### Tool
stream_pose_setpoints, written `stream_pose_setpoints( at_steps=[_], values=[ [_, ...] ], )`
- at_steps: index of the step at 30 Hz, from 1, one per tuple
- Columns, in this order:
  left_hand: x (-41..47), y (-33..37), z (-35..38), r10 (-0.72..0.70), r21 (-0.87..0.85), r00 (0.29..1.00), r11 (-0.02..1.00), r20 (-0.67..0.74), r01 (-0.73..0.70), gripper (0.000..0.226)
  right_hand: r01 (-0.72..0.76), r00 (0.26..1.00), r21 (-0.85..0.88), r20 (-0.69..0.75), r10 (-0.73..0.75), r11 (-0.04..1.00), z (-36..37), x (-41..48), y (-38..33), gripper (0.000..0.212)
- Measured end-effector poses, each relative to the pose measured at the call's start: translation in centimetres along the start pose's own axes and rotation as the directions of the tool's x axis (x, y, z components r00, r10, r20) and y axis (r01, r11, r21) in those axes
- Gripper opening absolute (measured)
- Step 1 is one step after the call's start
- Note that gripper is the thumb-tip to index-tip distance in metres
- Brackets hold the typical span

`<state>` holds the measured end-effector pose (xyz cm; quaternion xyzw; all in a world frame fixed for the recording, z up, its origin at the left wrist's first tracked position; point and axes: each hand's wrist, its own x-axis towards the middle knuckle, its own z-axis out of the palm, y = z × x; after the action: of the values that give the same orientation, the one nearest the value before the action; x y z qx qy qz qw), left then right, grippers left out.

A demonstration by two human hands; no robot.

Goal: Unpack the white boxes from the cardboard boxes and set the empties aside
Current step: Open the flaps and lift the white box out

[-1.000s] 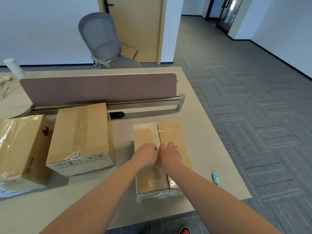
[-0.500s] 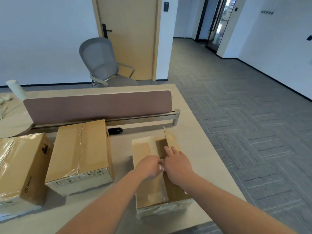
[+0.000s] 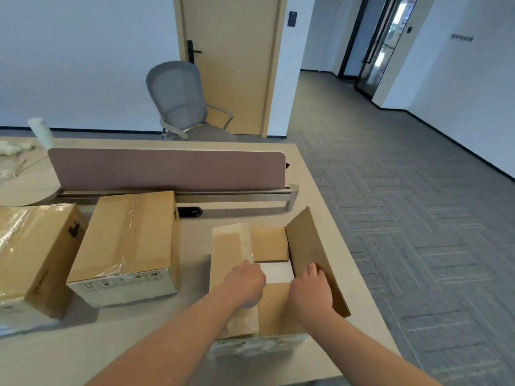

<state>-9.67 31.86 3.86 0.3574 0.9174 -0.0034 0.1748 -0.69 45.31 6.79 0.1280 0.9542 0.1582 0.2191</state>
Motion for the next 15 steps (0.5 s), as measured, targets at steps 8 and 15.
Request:
stream_pose_setpoints(
  at_steps=[8,15],
  values=[
    [-3.5,2.1,-2.6,-0.190,0.153,0.958,0.962,-0.214,0.225,0.026,0.126,0.990,0.039,0.062,-0.128,0.991,2.8,0.0,1.3,0.065],
    [-6.6,3.4,-3.2,-0.388,0.164,0.881,0.883,-0.273,0.440,0.020,0.146,0.988,0.062,0.042,-0.149,0.987,4.3,-0.3,2.3,0.062]
  ],
)
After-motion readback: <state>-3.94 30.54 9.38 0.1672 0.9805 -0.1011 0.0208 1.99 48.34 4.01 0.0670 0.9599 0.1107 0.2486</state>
